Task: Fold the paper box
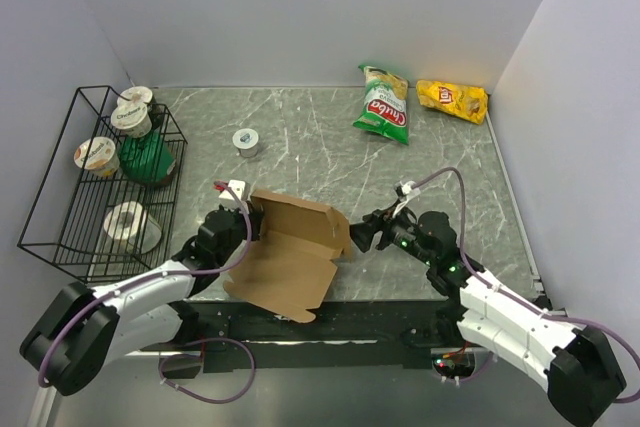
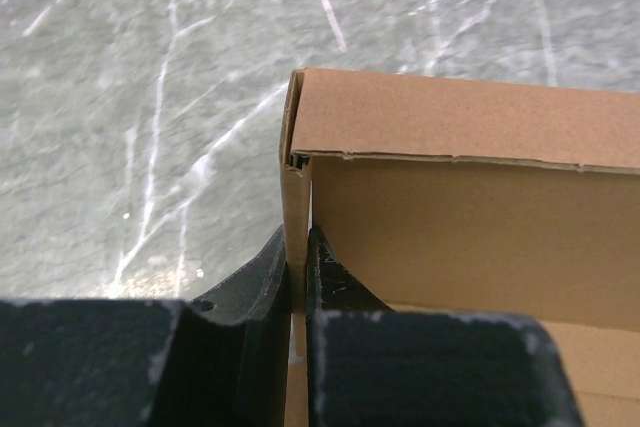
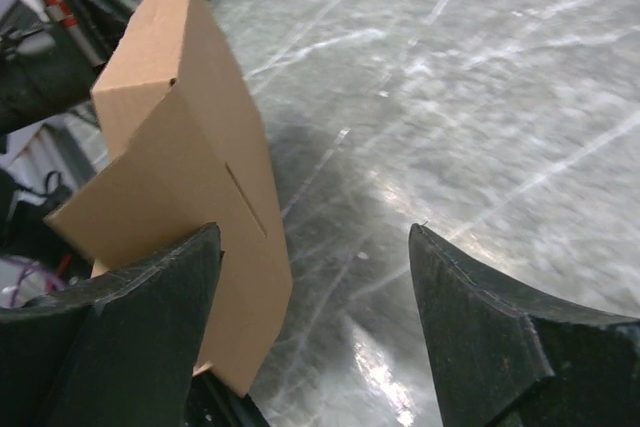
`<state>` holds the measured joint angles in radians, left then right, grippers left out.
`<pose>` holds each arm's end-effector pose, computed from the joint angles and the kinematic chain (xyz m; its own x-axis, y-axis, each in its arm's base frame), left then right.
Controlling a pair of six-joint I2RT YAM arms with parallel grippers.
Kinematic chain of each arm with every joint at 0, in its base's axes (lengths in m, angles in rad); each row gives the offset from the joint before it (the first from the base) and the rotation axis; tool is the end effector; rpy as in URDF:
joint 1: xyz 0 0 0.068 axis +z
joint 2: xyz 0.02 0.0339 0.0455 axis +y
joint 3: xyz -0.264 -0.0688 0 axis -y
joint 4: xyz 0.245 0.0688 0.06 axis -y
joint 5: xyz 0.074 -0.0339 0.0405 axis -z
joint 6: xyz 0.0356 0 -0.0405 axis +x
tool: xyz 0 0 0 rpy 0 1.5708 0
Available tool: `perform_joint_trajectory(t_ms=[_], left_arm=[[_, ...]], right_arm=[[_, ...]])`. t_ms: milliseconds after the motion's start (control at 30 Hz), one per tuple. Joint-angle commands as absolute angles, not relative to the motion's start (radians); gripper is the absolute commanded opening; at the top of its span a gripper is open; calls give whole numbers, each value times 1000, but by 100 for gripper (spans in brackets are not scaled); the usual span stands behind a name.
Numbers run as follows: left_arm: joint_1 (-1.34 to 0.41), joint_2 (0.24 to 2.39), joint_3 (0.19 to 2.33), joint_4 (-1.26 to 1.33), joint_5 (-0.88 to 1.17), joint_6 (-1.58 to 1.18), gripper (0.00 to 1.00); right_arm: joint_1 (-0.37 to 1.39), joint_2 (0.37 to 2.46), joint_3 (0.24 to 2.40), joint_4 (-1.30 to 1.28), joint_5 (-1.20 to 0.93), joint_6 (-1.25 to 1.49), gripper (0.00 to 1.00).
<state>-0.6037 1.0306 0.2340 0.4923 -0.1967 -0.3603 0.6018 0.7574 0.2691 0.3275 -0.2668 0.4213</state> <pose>0.1705 -0.1091 0.1741 -0.3730 -0.1628 -0.9134 0.2904 0.9145 -0.2816 0.1428 0.1094 0.2156 -0.4315 0.1822 -0.8835 -0.6401 0.6282 0.4422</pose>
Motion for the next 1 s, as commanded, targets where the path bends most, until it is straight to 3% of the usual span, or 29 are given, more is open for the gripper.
perform_joint_trajectory(t_ms=[0, 167, 500, 967], left_arm=[[-601, 1065, 267, 552, -282, -368, 1], [-620, 1123, 275, 586, -314, -357, 1], [-729, 1203, 310, 568, -478, -356, 1], [-753, 1236, 319, 574, -448, -331, 1]], right_arm=[[604, 704, 296, 249, -190, 411, 84], [606, 748, 288, 276, -173, 425, 84], [632, 1054, 328, 483, -190, 472, 81], [640, 1195, 315, 712, -285, 413, 81]])
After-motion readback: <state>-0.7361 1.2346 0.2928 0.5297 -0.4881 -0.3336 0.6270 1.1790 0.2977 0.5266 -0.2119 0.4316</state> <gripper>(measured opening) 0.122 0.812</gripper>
